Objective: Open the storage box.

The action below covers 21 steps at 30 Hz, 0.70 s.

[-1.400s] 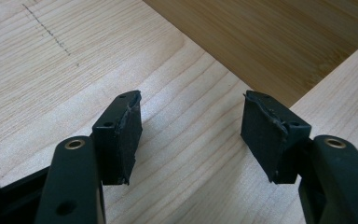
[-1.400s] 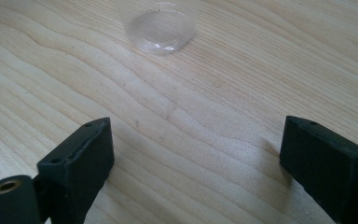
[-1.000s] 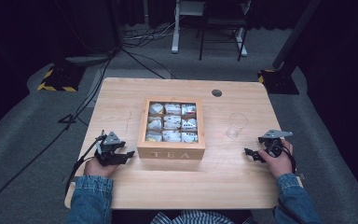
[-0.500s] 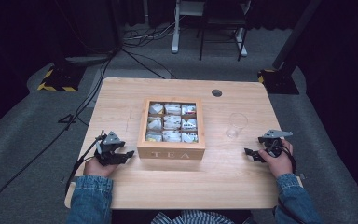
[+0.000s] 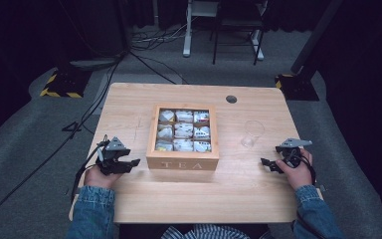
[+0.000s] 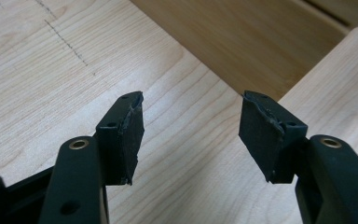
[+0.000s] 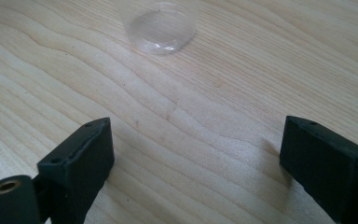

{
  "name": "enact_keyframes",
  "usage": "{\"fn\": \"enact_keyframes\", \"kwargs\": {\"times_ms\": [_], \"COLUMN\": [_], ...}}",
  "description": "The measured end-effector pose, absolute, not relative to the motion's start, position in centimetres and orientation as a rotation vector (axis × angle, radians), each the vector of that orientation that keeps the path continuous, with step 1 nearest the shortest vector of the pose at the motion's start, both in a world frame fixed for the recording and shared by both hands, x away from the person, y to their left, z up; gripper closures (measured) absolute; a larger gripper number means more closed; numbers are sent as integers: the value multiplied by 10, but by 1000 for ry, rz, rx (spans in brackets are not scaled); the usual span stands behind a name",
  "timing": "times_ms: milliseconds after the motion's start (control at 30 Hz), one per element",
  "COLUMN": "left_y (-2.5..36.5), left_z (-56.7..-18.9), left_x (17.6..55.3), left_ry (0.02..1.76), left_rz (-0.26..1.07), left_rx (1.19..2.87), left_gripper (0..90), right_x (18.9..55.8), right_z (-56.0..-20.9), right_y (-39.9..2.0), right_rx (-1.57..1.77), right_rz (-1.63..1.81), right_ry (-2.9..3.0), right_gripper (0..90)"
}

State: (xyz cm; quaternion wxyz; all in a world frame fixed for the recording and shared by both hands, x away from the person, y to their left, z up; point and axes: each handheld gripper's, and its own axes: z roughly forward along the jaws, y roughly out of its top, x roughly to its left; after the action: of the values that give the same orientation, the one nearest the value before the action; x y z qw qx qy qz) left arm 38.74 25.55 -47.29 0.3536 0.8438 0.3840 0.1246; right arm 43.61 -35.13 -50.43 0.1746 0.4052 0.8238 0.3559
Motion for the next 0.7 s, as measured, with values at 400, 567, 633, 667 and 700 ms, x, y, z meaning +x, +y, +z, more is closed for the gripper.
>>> {"fn": "enact_keyframes", "kwargs": {"times_ms": [400, 567, 633, 667, 700], "left_y": [248, 243, 239, 237, 237], "left_z": [-448, -442, -440, -439, -438], "left_x": [379, 376, 375, 374, 374], "left_ry": [899, 860, 847, 842, 827], "left_rz": [280, 287, 295, 296, 298], "left_rx": [2163, 2165, 2167, 2165, 2163], "left_gripper": [410, 410, 412, 412, 413], "right_x": [436, 436, 436, 436, 436], "right_z": [-504, -504, -504, -504, -504], "right_y": [-351, -351, -351, -351, -351], "right_rx": [1148, 1148, 1148, 1147, 1147], "right_rz": [1008, 1008, 1008, 1008, 1008], "right_ry": [2335, 2335, 2335, 2335, 2335], "right_gripper": [101, 101, 101, 101, 101]}}
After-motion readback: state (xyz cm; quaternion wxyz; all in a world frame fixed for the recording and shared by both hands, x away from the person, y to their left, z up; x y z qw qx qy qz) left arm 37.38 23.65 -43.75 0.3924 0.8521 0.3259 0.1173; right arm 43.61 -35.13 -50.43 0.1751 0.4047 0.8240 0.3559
